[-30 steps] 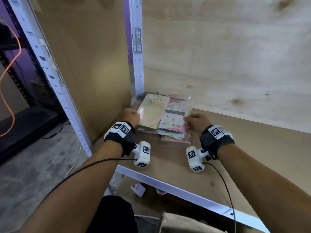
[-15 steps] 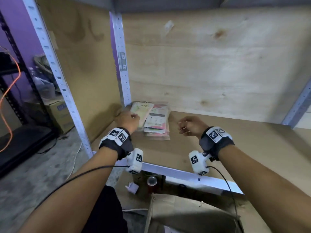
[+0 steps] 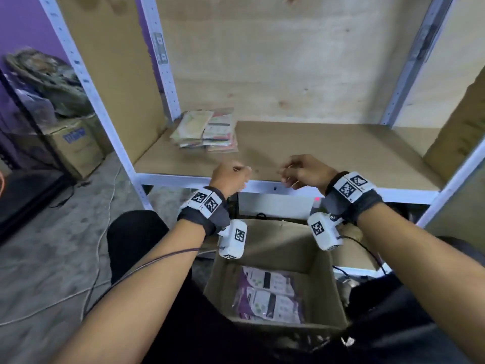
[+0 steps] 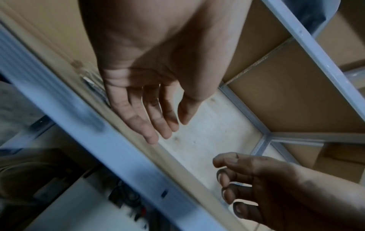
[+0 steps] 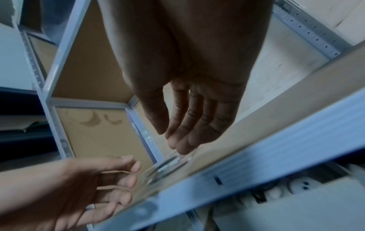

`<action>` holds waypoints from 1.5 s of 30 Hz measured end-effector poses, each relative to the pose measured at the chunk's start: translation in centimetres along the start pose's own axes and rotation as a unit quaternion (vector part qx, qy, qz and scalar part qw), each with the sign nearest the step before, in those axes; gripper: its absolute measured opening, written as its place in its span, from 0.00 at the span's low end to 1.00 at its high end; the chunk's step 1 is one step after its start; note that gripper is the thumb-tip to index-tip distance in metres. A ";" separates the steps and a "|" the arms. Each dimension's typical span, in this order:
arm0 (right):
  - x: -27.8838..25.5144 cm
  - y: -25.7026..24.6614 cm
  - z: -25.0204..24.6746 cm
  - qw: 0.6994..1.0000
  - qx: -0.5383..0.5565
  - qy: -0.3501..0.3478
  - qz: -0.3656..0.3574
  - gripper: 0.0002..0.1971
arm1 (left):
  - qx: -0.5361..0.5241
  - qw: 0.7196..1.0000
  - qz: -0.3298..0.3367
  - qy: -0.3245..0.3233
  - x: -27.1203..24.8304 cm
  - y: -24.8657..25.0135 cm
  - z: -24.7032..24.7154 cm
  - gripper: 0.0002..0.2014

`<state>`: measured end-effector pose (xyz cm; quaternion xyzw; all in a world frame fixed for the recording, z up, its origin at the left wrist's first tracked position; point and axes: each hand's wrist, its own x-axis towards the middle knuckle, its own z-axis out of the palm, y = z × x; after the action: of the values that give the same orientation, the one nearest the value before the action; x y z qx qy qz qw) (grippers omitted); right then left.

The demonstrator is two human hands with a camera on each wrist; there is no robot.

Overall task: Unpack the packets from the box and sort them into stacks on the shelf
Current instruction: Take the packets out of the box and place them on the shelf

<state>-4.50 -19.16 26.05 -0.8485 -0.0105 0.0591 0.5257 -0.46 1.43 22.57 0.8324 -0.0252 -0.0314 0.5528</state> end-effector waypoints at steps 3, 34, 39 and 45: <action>-1.9 4.1 0.9 0.998 -0.043 -0.028 0.025 0.03 | 0.002 0.998 -0.029 -0.047 -1.9 -3.0 2.2 0.12; 7.6 27.3 15.2 0.910 -0.241 -0.245 0.231 0.05 | 0.234 0.888 -0.295 -0.265 0.8 -24.8 13.4 0.17; 7.9 30.1 16.3 0.880 -0.324 -0.267 0.219 0.14 | 0.234 0.882 -0.338 -0.233 0.7 -26.2 13.4 0.23; 7.2 32.5 17.2 0.876 -0.330 -0.291 0.194 0.24 | 0.246 0.887 -0.320 -0.226 0.3 -27.0 13.1 0.19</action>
<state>-0.66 -17.78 -11.22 -0.9023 -0.0170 0.3977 0.1658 -1.00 -0.21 -7.43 0.8751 0.1113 -0.3865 0.2691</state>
